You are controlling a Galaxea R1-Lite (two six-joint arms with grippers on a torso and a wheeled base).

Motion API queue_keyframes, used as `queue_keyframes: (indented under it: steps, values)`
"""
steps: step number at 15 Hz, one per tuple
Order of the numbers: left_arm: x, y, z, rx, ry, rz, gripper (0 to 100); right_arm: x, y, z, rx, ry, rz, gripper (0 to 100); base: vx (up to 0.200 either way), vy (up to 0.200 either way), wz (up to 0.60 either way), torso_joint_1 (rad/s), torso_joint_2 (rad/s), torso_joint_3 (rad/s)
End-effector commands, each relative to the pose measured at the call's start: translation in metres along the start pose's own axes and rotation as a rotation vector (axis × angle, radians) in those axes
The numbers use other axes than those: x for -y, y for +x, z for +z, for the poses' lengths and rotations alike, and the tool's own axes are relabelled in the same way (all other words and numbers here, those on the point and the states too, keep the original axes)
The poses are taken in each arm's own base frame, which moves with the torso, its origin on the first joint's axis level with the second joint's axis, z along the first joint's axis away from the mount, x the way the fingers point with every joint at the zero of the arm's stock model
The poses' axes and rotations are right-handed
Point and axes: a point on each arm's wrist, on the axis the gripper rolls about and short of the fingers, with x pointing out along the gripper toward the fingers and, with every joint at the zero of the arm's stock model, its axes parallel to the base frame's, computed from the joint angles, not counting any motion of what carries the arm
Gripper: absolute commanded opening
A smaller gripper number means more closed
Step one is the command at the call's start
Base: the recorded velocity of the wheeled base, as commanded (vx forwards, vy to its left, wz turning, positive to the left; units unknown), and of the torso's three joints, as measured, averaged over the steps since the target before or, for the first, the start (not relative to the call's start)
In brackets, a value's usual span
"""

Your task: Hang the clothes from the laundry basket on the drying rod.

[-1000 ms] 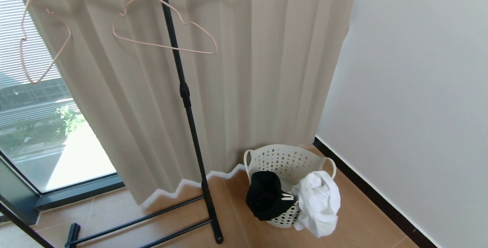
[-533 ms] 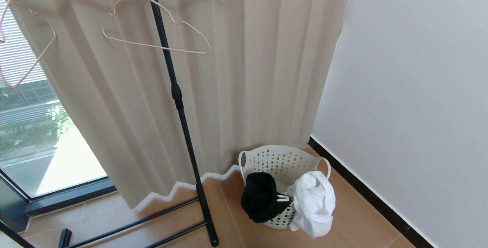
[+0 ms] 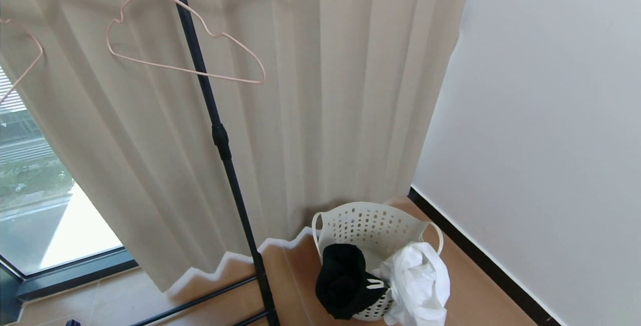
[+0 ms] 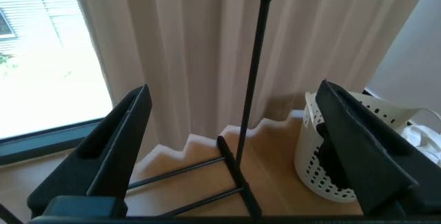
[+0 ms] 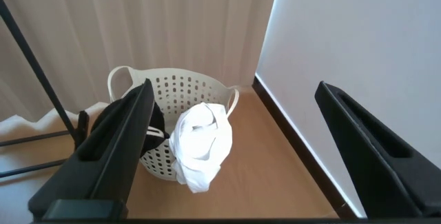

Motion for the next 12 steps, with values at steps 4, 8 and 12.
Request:
queue_keyframes:
  steps: [4,8,12]
  values:
    - [0.0000,0.0001,0.0001,-0.001,0.000,-0.001,100,0.0000,0.0000,0.0000,0.001,-0.001,0.000,100,0.000,0.000,-0.30,0.001,0.00,0.000]
    - [0.0000,0.0001,0.0001,-0.001,0.000,-0.001,100,0.0000,0.0001,0.0000,-0.001,0.002,-0.001,100,0.000,0.000,0.00,0.000,0.00,0.000]
    - [0.0000,0.0001,0.0001,-0.001,-0.006,0.001,100,0.0000,0.0001,0.0000,-0.001,0.007,-0.001,100,0.000,0.000,0.00,-0.002,0.00,-0.124]
